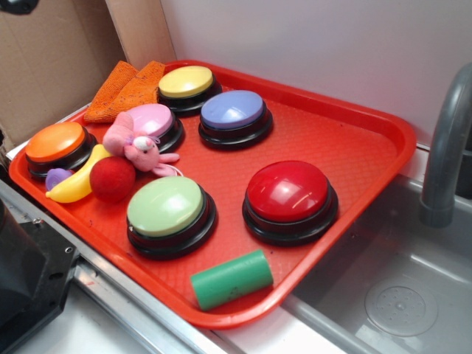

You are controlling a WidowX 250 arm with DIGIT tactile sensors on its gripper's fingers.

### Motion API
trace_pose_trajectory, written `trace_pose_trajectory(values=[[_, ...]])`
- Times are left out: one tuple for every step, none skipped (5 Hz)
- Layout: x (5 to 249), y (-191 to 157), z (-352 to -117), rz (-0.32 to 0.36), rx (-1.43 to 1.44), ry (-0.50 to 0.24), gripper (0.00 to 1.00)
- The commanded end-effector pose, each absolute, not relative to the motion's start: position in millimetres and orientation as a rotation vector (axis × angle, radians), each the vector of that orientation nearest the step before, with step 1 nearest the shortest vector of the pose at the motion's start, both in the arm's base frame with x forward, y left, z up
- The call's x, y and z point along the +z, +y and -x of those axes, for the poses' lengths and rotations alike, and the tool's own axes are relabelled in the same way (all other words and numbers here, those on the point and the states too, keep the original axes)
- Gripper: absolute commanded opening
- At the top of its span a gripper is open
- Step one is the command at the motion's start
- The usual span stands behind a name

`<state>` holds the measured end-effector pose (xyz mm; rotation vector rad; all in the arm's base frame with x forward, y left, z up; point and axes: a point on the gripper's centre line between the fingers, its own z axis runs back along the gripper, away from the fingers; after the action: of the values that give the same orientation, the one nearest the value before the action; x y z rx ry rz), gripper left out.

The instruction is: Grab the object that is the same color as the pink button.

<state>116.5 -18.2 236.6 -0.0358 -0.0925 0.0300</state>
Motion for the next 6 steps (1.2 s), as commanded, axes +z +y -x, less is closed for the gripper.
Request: trace_pose_trajectory(values=[[237,-18,-116,0.036,0.030,-0.093,1.00],[219,-8,-124,0.041,0.216,-0.111,1.00],[201,4,-133,0.055,0.333,-0.105,1.00],[174,19,-145,0.040,0.483,-0.133,1.00],[144,36,-158,0.027,0.563,-0.133,1.00],[123,45,-168,0.005,0.609,-0.133,1.00]])
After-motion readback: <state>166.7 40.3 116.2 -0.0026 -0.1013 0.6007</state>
